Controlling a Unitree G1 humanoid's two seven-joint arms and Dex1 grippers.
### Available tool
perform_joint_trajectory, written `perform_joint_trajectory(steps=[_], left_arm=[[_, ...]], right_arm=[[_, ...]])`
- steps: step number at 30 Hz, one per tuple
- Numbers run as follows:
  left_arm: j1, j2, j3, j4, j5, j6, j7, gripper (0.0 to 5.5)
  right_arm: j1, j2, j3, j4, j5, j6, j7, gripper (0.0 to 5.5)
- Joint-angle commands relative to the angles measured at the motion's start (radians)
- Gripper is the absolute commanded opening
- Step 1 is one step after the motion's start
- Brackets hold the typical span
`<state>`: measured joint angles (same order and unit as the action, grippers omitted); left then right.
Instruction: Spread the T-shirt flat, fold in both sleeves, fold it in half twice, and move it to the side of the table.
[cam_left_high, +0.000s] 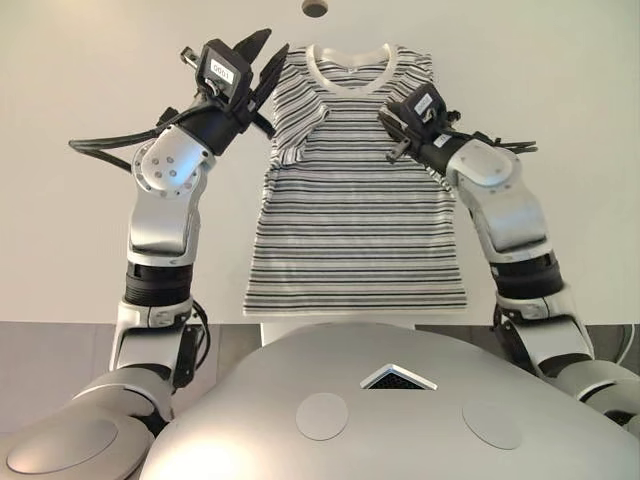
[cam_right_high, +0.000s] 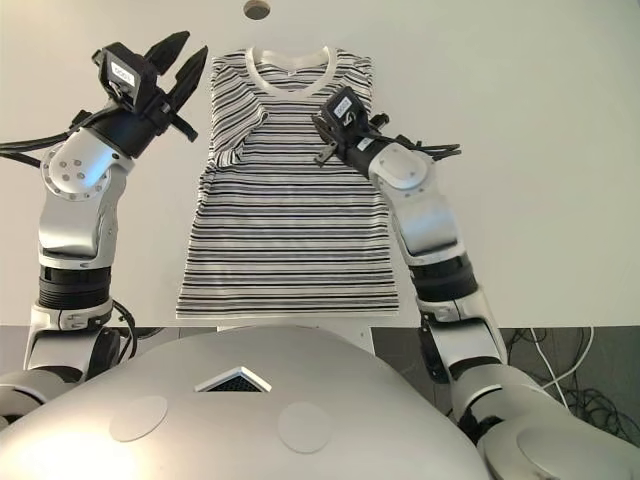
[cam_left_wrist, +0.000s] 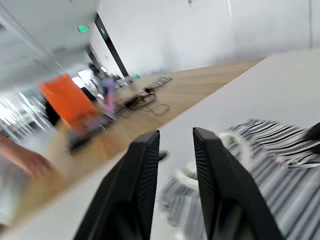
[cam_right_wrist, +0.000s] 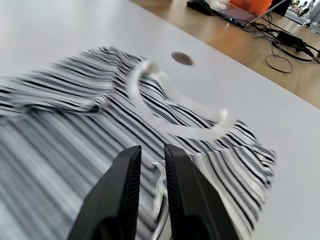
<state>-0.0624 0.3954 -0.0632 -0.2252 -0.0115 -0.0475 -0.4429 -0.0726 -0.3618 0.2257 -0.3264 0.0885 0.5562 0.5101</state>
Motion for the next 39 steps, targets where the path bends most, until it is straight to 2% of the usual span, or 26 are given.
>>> perform_joint_trajectory(steps=[1, 4, 7, 10, 14, 15, 19, 20, 28, 33, 39], left_arm=[[0.161, 0.15, 0.066, 0.017, 0.084, -0.34, -0.049, 1.25], [0.312, 0.281, 0.097, 0.058, 0.194, -0.629, -0.071, 1.25], [0.463, 0.396, 0.123, 0.138, 0.347, -0.887, -0.062, 1.25], [0.598, 0.445, 0.194, 0.201, 0.501, -1.06, -0.008, 1.25], [0.677, 0.427, 0.339, 0.216, 0.666, -1.243, 0.084, 1.25], [0.689, 0.422, 0.351, 0.213, 0.703, -1.267, 0.096, 1.25], [0.724, 0.442, 0.345, 0.197, 0.766, -1.305, 0.097, 1.85], [0.722, 0.443, 0.341, 0.187, 0.776, -1.303, 0.095, 1.96], [0.739, 0.496, 0.294, 0.134, 0.796, -1.301, 0.073, 1.96], [0.728, 0.505, 0.22, 0.088, 0.771, -1.248, 0.054, 1.96], [0.752, 0.559, 0.21, 0.053, 0.745, -1.203, 0.024, 1.96]], right_arm=[[0.269, -0.121, -0.224, -0.309, 0.196, -0.067, 0.161, 0.88], [0.519, -0.201, -0.411, -0.291, 0.216, -0.317, 0.314, 0.88], [0.73, -0.325, -0.512, -0.158, 0.053, -0.628, 0.429, 0.88], [0.859, -0.42, -0.562, -0.053, -0.117, -0.837, 0.453, 0.88], [0.927, -0.482, -0.576, -0.003, -0.372, -1.019, 0.38, 0.88], [0.928, -0.491, -0.562, -0.002, -0.411, -1.04, 0.372, 0.88], [0.955, -0.505, -0.552, -0.067, -0.462, -1.047, 0.378, 1.54], [0.951, -0.508, -0.549, -0.079, -0.467, -1.039, 0.377, 1.56], [1.071, -0.519, -0.558, -0.223, -0.403, -0.985, 0.474, 1.56], [1.017, -0.523, -0.502, -0.246, -0.406, -0.954, 0.484, 1.56], [0.966, -0.53, -0.453, -0.265, -0.405, -0.927, 0.49, 1.56]])
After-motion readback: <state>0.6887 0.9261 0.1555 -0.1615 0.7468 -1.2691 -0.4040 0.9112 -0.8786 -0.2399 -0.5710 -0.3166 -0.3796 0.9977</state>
